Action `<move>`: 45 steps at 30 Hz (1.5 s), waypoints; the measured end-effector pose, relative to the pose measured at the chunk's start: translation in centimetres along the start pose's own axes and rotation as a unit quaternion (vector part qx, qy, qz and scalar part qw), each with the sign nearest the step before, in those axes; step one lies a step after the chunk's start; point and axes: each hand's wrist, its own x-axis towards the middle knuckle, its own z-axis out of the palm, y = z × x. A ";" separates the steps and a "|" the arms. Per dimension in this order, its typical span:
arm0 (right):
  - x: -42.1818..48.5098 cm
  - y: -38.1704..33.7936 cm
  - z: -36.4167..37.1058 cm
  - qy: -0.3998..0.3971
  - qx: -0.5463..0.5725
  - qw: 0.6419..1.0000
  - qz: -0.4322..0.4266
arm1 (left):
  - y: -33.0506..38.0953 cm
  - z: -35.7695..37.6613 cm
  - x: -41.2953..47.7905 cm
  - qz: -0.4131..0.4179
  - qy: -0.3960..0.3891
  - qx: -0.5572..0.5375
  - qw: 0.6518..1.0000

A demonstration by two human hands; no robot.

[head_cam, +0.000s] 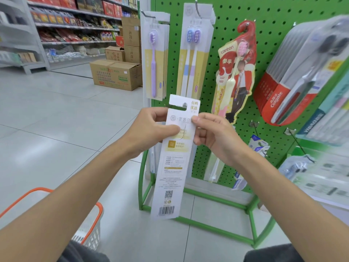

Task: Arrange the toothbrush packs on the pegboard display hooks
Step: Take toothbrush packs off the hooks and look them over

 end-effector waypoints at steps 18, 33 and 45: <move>-0.4 0.8 -0.5 0.046 -0.041 0.998 0.018 | -1.0 -0.5 0.5 -0.047 -0.063 -0.012 0.997; 0.7 2.0 0.3 0.080 0.058 0.993 0.065 | -5.1 -1.3 0.0 -0.330 -0.196 0.120 0.916; 1.4 3.6 0.3 0.176 0.091 0.965 0.172 | -9.7 -4.9 0.8 -0.242 0.039 0.244 0.938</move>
